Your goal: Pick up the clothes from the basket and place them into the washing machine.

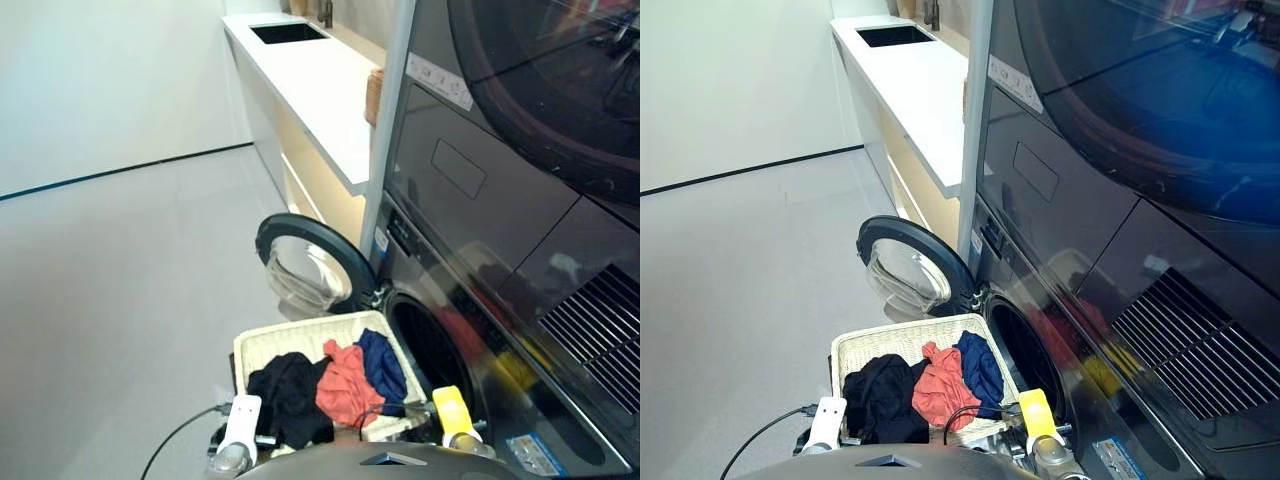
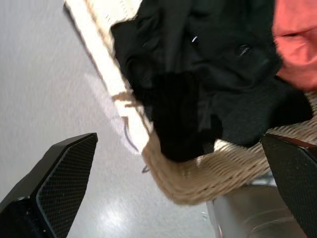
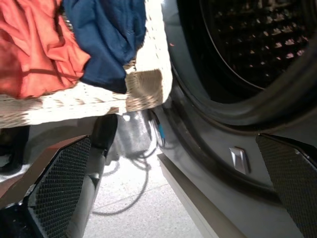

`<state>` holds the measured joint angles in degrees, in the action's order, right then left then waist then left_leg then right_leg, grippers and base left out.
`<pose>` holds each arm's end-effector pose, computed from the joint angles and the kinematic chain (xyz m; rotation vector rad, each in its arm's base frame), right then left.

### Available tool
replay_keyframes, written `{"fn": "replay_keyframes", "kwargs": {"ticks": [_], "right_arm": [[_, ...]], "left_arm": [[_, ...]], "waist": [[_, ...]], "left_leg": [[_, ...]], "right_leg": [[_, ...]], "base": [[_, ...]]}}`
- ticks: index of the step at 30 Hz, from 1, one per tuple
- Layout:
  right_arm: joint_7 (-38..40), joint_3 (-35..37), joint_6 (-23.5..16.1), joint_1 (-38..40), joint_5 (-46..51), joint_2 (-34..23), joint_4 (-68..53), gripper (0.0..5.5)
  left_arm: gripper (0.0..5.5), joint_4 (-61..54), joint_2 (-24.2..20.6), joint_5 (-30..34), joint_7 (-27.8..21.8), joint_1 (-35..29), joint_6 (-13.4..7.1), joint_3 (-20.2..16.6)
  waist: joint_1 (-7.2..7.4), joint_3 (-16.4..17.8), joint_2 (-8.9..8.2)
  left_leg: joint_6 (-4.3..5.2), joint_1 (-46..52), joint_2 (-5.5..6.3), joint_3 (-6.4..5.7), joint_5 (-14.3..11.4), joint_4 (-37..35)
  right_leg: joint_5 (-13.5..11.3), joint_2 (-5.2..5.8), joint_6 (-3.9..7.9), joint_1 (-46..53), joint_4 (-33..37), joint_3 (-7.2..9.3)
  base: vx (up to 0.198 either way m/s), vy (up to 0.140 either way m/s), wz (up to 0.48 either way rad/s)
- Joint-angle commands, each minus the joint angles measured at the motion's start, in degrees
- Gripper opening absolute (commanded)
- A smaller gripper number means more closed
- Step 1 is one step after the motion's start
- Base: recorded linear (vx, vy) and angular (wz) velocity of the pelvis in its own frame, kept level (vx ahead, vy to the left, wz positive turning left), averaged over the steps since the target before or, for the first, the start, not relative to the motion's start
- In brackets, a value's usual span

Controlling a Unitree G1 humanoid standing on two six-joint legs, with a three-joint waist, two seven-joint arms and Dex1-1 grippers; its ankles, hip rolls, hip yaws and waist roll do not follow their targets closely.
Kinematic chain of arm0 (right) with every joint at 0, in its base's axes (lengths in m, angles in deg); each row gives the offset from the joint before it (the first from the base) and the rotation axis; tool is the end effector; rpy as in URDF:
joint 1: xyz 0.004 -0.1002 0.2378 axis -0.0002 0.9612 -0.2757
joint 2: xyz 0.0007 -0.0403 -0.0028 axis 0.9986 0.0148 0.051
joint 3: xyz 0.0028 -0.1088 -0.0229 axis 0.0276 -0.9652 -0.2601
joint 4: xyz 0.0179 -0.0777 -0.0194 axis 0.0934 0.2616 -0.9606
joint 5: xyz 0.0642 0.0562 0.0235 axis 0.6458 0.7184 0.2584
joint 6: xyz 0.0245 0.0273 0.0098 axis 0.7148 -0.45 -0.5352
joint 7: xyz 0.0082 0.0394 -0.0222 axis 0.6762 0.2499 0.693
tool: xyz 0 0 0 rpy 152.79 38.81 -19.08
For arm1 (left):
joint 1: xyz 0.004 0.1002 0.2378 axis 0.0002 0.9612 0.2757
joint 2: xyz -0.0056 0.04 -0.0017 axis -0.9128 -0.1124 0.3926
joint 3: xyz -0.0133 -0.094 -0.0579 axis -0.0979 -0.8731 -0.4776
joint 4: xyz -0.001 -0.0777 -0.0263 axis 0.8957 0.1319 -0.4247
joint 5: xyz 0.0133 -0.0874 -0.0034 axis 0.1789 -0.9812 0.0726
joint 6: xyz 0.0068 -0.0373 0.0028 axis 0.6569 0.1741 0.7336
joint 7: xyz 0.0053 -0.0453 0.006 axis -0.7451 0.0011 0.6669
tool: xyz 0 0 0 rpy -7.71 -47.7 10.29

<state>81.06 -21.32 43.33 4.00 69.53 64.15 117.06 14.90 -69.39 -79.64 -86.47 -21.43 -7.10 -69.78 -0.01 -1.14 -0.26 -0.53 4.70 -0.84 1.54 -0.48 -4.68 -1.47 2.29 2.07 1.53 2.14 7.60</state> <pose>0.0694 -0.1919 -0.1152 -0.2675 1.0717 0.0564 0.0625 0.1830 -0.1165 0.1983 1.0484 -0.1096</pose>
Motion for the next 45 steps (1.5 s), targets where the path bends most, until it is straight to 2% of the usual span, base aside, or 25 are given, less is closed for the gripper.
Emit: {"fn": "replay_keyframes", "kwargs": {"ticks": [1,5,9,12,14,19,24,25,26,30,33,40,41,42,43,45], "right_arm": [[-0.3,-3.1,-2.4,-4.3,0.5,0.5,-2.2,5.5],[-0.1,-4.2,-2.4,-5.9,1.2,0.1,-4.3,5.5],[0.0,-6.1,-2.9,-9.2,2.6,-0.7,-8.0,5.5],[0.1,-7.7,-3.5,-12.4,3.8,-1.6,-11.8,5.5],[0.5,-9.0,-4.5,-15.2,5.4,-3.2,-17.1,5.5],[1.1,-9.6,-5.5,-18.8,6.6,-4.7,-21.6,5.5],[1.9,-10.1,-6.8,-22.9,7.8,-5.9,-28.2,5.5],[2.3,-10.2,-7.0,-23.7,7.9,-5.9,-29.2,5.5],[2.7,-10.5,-7.4,-25.1,7.9,-6.0,-30.4,5.5],[3.0,-10.7,-8.3,-26.6,8.6,-6.1,-32.7,5.5],[3.3,-11.0,-9.1,-28.4,9.5,-6.2,-35.5,5.5],[3.3,-11.5,-9.6,-31.0,11.8,-5.5,-36.8,5.5],[3.4,-11.7,-9.0,-31.5,12.0,-5.3,-36.2,5.5],[3.4,-11.7,-9.0,-31.5,12.0,-5.3,-36.2,5.5],[3.4,-12.0,-8.7,-31.9,11.5,-5.3,-35.6,5.5],[3.0,-12.0,-8.3,-31.7,11.8,-5.3,-34.8,5.5]], "left_arm": [[5.5,-0.2,-0.1,3.5,0.6,-6.9,-1.5,0.7],[5.5,-2.1,-1.2,5.2,1.4,-9.4,-1.7,2.9],[5.5,-3.7,-2.8,7.4,3.1,-14.2,-1.8,5.6],[5.5,-4.5,-3.8,6.5,4.5,-18.6,-2.0,6.4],[5.5,-7.0,-5.4,5.0,5.4,-22.6,-2.0,7.5],[5.5,-7.1,-6.4,4.9,6.6,-27.7,-1.8,8.5],[5.5,-6.7,-8.0,0.8,8.2,-32.6,-1.4,6.5],[5.5,-6.8,-8.6,0.0,8.7,-33.4,-1.4,6.2],[5.5,-6.8,-9.6,-0.4,9.4,-35.0,-1.4,5.7],[5.5,-6.5,-11.3,-0.9,10.2,-37.6,-1.2,5.0],[5.5,-4.9,-13.2,-2.8,10.5,-41.2,-0.8,4.2],[5.5,-3.0,-14.6,-6.2,11.0,-45.1,0.0,2.8],[4.53,-1.9,-14.3,-6.7,10.6,-45.8,0.5,2.7],[1.36,-1.9,-14.3,-6.7,10.6,-45.8,0.5,2.7],[0.0,-1.8,-14.2,-7.1,10.6,-46.1,0.6,2.6],[0.0,-1.9,-13.8,-8.0,10.2,-45.7,0.7,2.4]], "waist": [[0.82,1.1,-1.48],[1.16,2.7,-1.35],[1.66,6.1,-1.15],[1.93,9.8,-1.66],[2.27,13.1,-2.35],[2.93,13.5,-2.46],[4.12,13.9,-2.25],[4.09,14.1,-2.01],[4.33,14.2,-1.97],[4.78,14.3,-1.66],[5.58,14.3,-1.38],[6.16,14.3,-1.38],[6.34,14.3,-1.45],[6.35,14.2,-1.43],[6.4,14.2,-1.47],[6.4,13.8,-1.48]], "left_leg": [[1.6,-3.0,1.96,3.3,1.2,-0.3],[1.44,-5.1,1.97,3.43,1.9,-0.3],[1.14,-8.9,1.95,3.5,3.1,-0.2],[0.6,-15.3,2.01,3.68,2.0,5.6],[0.29,-23.8,1.9,3.51,0.1,13.8],[0.07,-34.2,1.51,3.34,-1.4,20.3],[0.01,-43.7,0.8,3.37,-2.0,25.1],[0.36,-44.5,0.4,3.04,-4.0,26.5],[0.17,-47.4,0.29,2.97,-4.5,28.2],[0.1,-51.5,-0.1,3.17,-5.2,30.5],[-0.05,-57.4,-0.32,2.7,-6.0,33.8],[-0.47,-63.8,-1.16,2.73,-7.2,37.5],[-0.51,-64.8,-1.22,2.61,-7.3,38.0],[-0.51,-64.9,-1.22,2.59,-7.3,38.0],[-0.57,-65.1,-1.19,2.6,-7.4,38.2],[-0.59,-65.7,-1.16,2.52,-7.4,38.4]], "right_leg": [[-2.7,0.49,4.16,-1.8,0.5,-0.87],[-3.0,0.55,4.09,-4.4,-0.4,-1.17],[-3.1,0.51,3.87,-9.4,-3.0,-1.45],[-2.9,0.82,3.38,-14.7,-6.7,-2.06],[-2.4,1.01,2.66,-22.1,-11.7,-2.52],[-1.7,1.03,2.25,-31.3,-16.0,-2.62],[-1.1,1.22,1.96,-40.5,-20.1,-2.62],[0.5,0.88,2.31,-41.2,-21.2,-2.91],[0.7,0.8,2.24,-44.0,-22.7,-3.17],[1.1,1.02,2.28,-48.1,-24.5,-3.04],[1.0,0.76,2.17,-53.5,-26.5,-3.12],[1.3,0.62,2.32,-59.5,-29.4,-3.06],[1.3,0.64,2.32,-60.4,-29.7,-2.95],[1.3,0.64,2.32,-60.5,-29.7,-2.94],[1.3,0.57,2.3,-60.7,-29.8,-2.96],[1.3,0.57,2.3,-61.4,-30.2,-2.65]], "base": [[0.0,0.0,0.0],[-0.042,0.012,-0.001],[-0.12,0.028,-0.018],[-0.199,0.02,-0.062],[-0.218,0.004,-0.06],[-0.083,0.003,0.044],[-0.037,0.013,0.017],[0.0,0.0,0.0],[0.0,0.0,0.0],[0.0,0.0,0.0],[0.0,0.0,0.0],[0.0,0.0,0.0],[0.0,0.0,0.0],[0.0,0.0,0.0],[0.0,0.0,0.0],[0.0,0.0,0.0]]}}
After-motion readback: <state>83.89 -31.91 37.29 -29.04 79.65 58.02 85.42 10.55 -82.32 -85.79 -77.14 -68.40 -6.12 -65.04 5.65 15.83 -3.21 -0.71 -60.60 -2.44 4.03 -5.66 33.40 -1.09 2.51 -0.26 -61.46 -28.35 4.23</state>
